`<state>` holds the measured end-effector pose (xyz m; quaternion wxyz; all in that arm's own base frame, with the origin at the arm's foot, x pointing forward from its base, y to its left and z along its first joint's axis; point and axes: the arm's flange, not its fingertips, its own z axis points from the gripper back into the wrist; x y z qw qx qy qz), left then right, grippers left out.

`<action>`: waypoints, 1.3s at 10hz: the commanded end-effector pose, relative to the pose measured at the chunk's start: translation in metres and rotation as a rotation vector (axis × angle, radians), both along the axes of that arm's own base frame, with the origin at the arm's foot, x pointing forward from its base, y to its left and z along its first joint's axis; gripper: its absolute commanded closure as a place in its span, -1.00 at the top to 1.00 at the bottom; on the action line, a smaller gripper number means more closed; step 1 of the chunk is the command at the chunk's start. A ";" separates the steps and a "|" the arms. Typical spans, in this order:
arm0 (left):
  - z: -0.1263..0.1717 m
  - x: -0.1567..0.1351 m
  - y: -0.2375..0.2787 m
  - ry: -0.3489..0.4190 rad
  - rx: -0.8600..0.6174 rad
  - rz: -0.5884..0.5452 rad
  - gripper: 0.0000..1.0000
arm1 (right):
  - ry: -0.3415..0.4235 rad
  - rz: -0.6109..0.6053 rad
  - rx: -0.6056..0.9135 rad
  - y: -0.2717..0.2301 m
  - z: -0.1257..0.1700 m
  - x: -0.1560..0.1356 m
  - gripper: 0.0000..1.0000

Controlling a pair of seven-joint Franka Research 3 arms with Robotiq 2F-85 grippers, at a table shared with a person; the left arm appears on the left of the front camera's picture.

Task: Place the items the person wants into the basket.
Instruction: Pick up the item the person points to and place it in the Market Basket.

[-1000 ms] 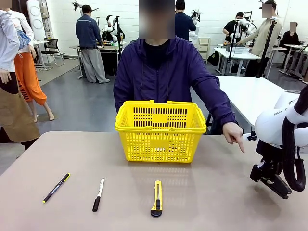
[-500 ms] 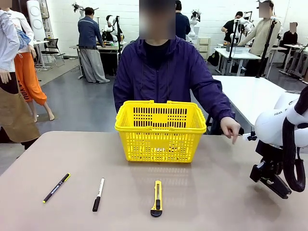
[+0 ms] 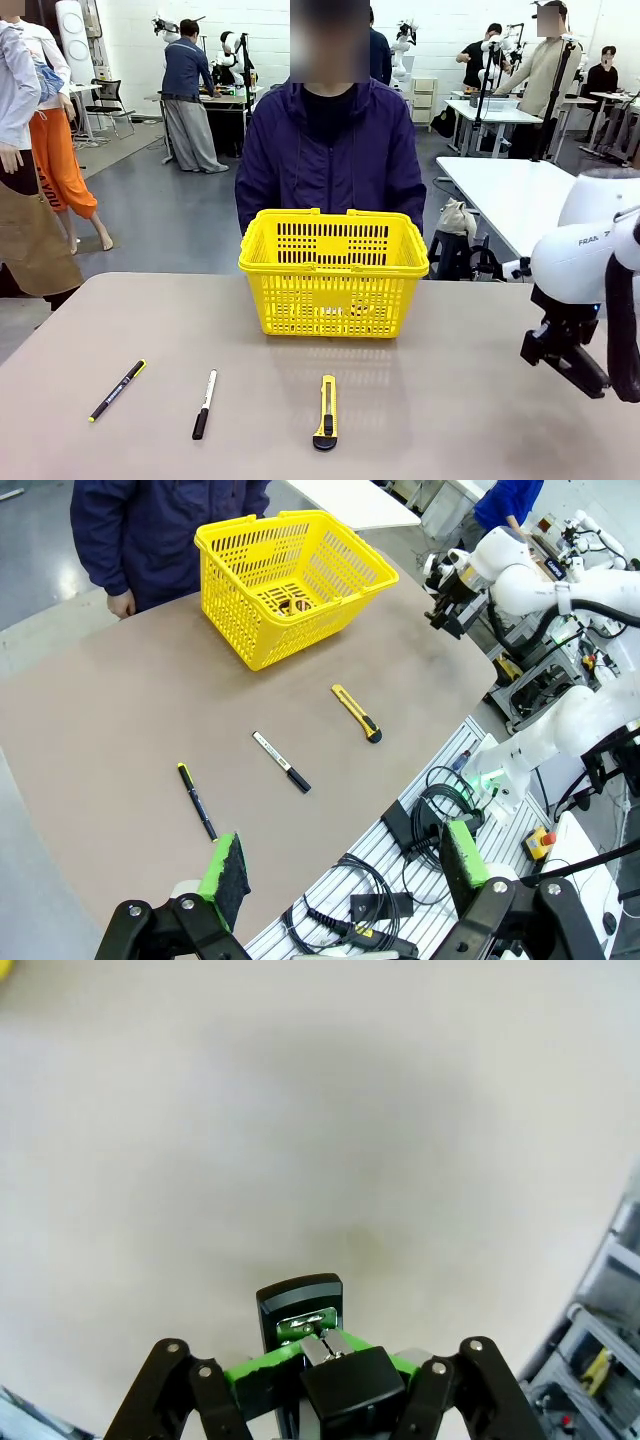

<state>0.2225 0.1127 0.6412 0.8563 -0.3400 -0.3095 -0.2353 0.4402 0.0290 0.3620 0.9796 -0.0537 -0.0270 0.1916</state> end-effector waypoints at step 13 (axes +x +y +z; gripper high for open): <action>0.000 0.000 0.002 -0.011 -0.007 -0.014 1.00 | -0.200 0.342 -0.025 0.305 0.218 -0.015 -1.00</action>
